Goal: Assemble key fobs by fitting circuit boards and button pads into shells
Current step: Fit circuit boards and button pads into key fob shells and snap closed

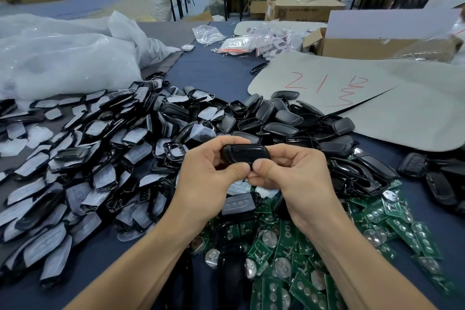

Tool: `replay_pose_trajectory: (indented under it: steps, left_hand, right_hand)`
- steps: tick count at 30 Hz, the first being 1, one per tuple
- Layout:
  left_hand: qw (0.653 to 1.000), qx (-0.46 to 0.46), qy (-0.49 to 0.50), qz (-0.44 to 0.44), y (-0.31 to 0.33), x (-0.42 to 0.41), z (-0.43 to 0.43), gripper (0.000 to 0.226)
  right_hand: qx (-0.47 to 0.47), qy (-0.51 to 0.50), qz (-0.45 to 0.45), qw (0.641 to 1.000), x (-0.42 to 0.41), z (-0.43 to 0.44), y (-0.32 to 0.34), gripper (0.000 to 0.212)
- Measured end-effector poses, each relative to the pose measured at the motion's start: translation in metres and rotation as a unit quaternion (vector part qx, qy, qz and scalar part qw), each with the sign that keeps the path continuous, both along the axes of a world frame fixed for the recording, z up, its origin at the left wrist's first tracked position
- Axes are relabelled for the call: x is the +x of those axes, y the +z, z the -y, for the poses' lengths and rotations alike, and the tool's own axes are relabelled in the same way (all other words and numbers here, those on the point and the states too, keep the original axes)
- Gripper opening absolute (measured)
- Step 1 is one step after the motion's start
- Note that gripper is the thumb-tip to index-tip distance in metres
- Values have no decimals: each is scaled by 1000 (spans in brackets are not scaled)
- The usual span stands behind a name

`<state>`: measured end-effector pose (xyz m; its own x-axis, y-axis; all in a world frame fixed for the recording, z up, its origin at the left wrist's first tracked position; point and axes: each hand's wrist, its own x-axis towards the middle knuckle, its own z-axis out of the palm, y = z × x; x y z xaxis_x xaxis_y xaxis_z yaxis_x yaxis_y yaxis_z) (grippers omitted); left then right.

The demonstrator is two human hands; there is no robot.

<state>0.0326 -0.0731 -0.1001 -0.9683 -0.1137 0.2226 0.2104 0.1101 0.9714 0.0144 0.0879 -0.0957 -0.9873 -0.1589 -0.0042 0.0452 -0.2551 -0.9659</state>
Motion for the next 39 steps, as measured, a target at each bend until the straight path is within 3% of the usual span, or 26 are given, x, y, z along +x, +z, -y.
replay_pose_trajectory:
  steps: [4,11,16,17,18,19,20,21,22,24,27,30,32,37,39]
  left_hand:
    - [996,-73,31,-30,0,-2,1,51]
    - [993,-89,57,-47,-2,-1,3,46]
    - [979,-185,83,-31,1,1,0,56]
    - [974,-200,98,-36,3,1,1,54]
    - [972,-204,111,-44,4,0,4,49]
    - [970,-201,124,-48,4,-2,7,44]
    - [970,-196,135,-47,3,-3,10,40]
    - [969,-197,143,-39,2,-3,11,36]
    - [967,-208,144,-28,1,-3,10,33]
    - [959,-249,137,-8,-1,-2,7,30]
    - [943,-304,134,3,0,-2,6,31]
    - [935,-330,131,9,0,-3,6,32]
    - [930,-346,125,15,0,-3,5,34]
    - [908,-414,48,-37,-6,-3,2,42]
    - [897,-439,7,-50,-9,-4,-2,40]
  right_hand:
    - [79,-26,-91,992,-3,-2,1,24]
    - [186,-44,-169,967,-3,-4,0,28]
    - [362,-12,-183,914,-12,-28,13,34]
    - [337,-31,-164,927,-16,-37,17,34]
    - [239,-51,-132,961,-19,-48,22,28]
    - [76,-52,-81,992,-21,-57,28,19]
    - [-52,-51,-40,997,-23,-65,31,19]
    - [-112,-60,-24,992,-26,-70,31,27]
    - [-95,-75,-19,992,-28,-71,31,33]
    - [81,-135,-47,986,-29,-65,22,26]
    - [413,-148,-136,888,-24,-49,7,34]
    - [588,-66,-136,795,-25,-43,-7,52]
    - [624,-28,-141,768,-25,-40,-9,57]
    - [573,-108,-210,785,-18,-33,-3,44]
    - [591,-82,-221,772,-14,-28,-2,36]
